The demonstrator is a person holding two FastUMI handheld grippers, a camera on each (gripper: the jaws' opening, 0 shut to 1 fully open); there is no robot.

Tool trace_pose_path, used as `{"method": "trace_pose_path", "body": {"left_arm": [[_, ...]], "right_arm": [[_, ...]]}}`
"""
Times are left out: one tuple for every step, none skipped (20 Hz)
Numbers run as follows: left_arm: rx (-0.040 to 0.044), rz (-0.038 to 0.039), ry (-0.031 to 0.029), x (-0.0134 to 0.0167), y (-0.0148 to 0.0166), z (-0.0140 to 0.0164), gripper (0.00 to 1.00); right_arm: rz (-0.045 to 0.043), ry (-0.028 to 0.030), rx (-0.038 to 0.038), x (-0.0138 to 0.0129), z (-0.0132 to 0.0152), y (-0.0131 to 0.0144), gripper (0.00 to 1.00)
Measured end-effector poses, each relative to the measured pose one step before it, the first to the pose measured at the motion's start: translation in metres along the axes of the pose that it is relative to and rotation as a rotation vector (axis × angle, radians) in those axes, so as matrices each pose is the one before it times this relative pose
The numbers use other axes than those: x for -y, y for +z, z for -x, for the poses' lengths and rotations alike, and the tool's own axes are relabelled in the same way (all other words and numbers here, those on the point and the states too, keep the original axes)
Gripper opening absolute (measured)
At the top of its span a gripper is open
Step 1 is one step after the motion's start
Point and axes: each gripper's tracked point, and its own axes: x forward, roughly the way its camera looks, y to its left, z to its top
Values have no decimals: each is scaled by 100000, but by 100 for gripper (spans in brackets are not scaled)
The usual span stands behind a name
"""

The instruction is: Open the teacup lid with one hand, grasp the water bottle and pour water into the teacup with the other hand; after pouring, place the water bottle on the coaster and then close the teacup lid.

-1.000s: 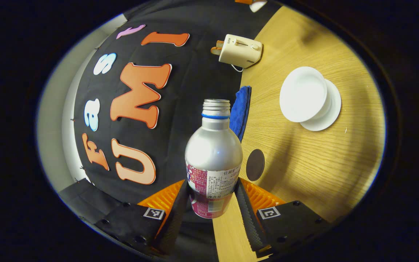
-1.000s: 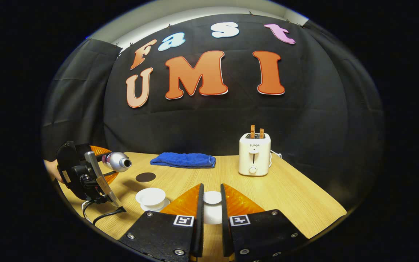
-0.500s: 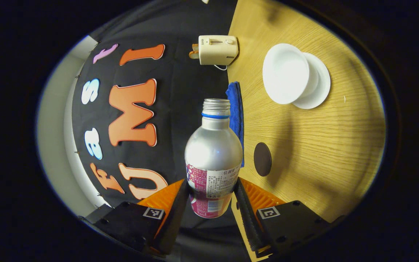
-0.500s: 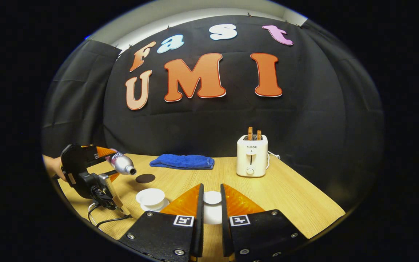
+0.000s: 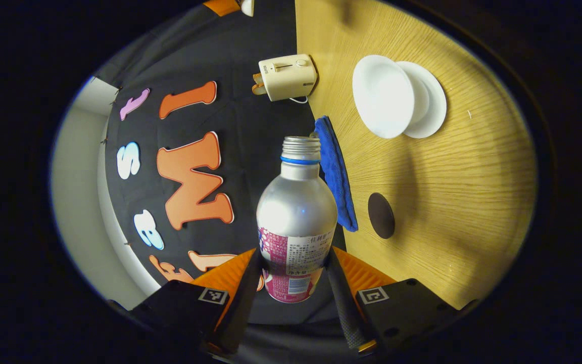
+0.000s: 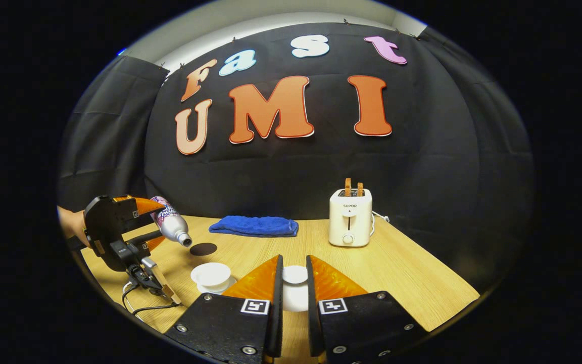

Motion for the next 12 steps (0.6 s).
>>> {"method": "trace_pose_path", "body": {"left_arm": [[286,-1843,589,-325,126,-65,79],[131,-1010,260,-169,13,58,80],[387,-203,-95,17,94,-41,81],[225,-852,197,-45,40,60,82],[27,-1322,457,-196,92,-22,76],[201,-978,291,-158,-22,-50,76],[-13,-723,-55,105,89,-46,76],[186,-598,188,-18,45,20,82],[116,-807,273,50,164,0,79],[124,-849,402,-84,181,-17,81],[162,-769,136,-29,45,-80,81],[181,-769,224,-52,44,-7,78]], "right_arm": [[-8,298,272,-101,65,-18,22],[-77,-16,129,-39,-13,108,22],[84,293,128,-75,80,5,22],[142,-168,-49,114,87,-92,22],[198,180,-114,-2,54,-49,22],[39,-156,-107,-5,-34,-81,22],[-43,136,-77,34,24,-24,22],[-84,154,66,-79,114,-27,22],[-307,92,-60,63,-21,41,22],[-325,528,93,-119,96,-16,22],[-305,-224,242,81,67,72,22],[-20,199,-29,-41,-42,-71,22]]}}
